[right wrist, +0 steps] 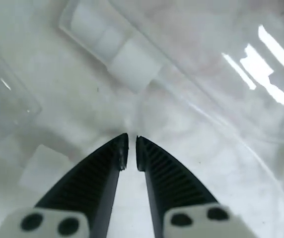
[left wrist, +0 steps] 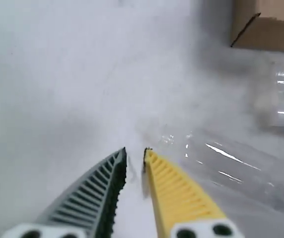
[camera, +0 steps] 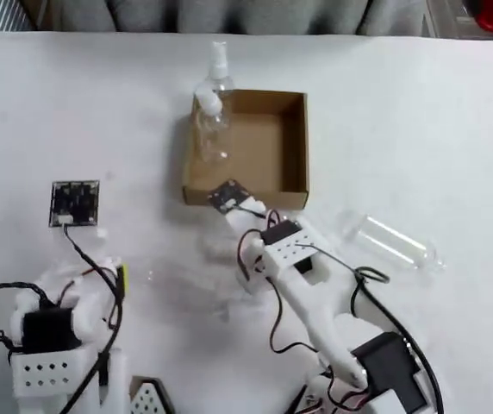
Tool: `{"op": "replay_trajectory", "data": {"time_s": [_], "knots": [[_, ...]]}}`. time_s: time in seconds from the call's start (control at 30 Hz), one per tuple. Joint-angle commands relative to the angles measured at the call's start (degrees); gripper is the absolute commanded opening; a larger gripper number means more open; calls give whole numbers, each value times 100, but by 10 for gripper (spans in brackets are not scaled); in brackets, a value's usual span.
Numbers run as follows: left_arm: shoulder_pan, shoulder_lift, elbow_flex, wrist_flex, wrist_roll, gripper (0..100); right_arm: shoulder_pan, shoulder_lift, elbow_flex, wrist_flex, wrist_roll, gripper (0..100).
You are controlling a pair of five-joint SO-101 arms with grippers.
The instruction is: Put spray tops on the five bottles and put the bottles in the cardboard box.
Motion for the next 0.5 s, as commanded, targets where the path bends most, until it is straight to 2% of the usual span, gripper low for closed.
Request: {"op": "replay_trajectory", "data": {"time_s": [0.0,0.23,0.47], "knots": [[462,-40,-475,343,141,75,57,-13,-44,-66,193,16],[1165,92,-615,642,141,72,57,-13,-44,-66,237,16],[1182,1754,-1292,598,149,72,22,-31,70,-242,255,16]]}}
